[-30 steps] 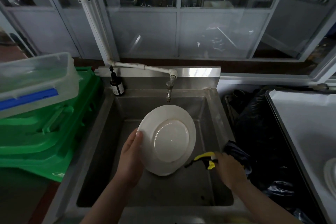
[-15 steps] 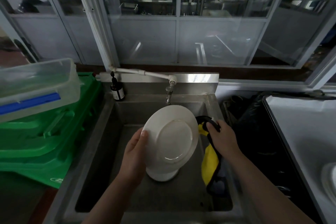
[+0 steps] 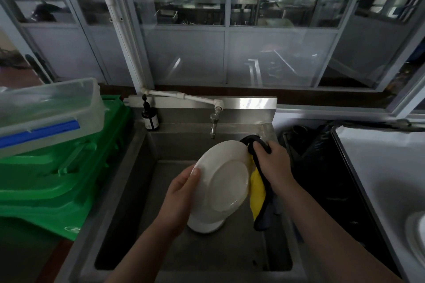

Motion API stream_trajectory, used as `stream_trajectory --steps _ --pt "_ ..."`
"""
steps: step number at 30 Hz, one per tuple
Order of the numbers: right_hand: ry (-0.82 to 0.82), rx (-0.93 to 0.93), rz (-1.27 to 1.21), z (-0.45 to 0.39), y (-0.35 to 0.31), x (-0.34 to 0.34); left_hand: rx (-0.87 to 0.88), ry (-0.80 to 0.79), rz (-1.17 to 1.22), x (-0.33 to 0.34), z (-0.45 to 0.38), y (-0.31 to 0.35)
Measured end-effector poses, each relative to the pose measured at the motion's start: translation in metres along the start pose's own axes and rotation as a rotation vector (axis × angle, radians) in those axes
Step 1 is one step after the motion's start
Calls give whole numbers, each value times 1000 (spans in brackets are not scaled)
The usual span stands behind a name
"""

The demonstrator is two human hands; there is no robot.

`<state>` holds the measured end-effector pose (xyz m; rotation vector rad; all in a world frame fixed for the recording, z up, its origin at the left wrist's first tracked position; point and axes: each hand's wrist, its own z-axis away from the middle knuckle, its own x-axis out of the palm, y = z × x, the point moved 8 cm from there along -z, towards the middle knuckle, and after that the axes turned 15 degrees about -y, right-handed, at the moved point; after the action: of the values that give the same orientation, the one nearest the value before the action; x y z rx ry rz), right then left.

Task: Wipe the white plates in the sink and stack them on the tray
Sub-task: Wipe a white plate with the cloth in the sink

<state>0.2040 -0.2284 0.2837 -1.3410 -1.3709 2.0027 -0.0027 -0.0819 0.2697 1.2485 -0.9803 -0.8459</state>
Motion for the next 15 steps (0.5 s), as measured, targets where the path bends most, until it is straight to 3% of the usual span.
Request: stream_trajectory --steps 6,15 --pt "-31 -156 97 7 -36 11 -17 -2 -45 9 -3 5" --pt "-150 -566 155 58 -93 64 -36 36 0 11 -6 1"
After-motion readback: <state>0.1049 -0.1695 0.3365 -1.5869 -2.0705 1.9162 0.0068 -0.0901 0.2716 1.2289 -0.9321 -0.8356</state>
